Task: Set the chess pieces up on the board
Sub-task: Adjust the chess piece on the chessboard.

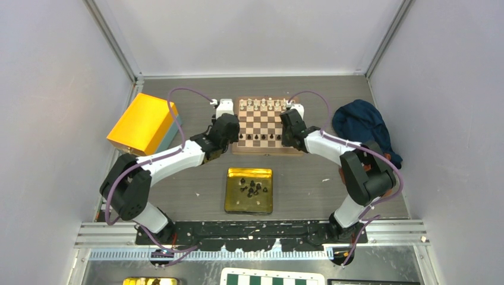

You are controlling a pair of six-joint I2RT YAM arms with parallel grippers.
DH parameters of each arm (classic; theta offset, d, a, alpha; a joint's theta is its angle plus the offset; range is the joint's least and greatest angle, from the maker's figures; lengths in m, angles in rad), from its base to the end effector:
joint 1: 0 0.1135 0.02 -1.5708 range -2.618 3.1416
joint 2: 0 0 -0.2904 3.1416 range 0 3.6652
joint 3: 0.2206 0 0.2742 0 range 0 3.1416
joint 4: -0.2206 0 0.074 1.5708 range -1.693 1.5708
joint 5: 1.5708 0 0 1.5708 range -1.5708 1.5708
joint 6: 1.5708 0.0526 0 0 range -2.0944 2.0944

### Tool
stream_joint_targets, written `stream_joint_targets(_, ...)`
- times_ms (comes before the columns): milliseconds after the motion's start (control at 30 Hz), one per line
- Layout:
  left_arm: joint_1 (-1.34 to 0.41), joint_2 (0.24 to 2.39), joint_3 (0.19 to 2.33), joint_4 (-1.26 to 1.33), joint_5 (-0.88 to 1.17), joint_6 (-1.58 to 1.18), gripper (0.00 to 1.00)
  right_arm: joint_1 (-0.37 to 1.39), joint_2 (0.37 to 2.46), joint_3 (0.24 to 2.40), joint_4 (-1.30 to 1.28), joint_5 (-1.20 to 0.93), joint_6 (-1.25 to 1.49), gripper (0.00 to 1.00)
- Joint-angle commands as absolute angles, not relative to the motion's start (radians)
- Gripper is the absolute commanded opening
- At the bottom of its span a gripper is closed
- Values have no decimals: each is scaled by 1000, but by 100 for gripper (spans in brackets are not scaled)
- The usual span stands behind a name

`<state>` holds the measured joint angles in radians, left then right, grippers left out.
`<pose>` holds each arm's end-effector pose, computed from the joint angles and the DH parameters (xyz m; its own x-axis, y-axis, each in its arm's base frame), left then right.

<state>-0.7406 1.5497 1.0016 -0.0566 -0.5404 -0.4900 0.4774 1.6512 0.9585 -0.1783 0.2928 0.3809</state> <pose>0.2924 -0.2307 0.2479 -0.4955 -0.0938 -0.8635 0.0374 0.9909 -0.1291 0.3335 0.1554 0.1831 -0.7329 0.0216 -0.6800 -0.0025 0.9994 0.0345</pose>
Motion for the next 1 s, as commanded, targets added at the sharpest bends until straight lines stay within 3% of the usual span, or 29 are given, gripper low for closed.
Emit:
stream_joint_targets(0, -746, 1539, 1002, -5, -577, -489, 42, 472, 1662, 995, -127, 293, 386, 1)
stream_joint_targets(967, -746, 1536, 990, 19, -580, -482, 41, 461, 1683, 1031, -130, 287, 371, 1)
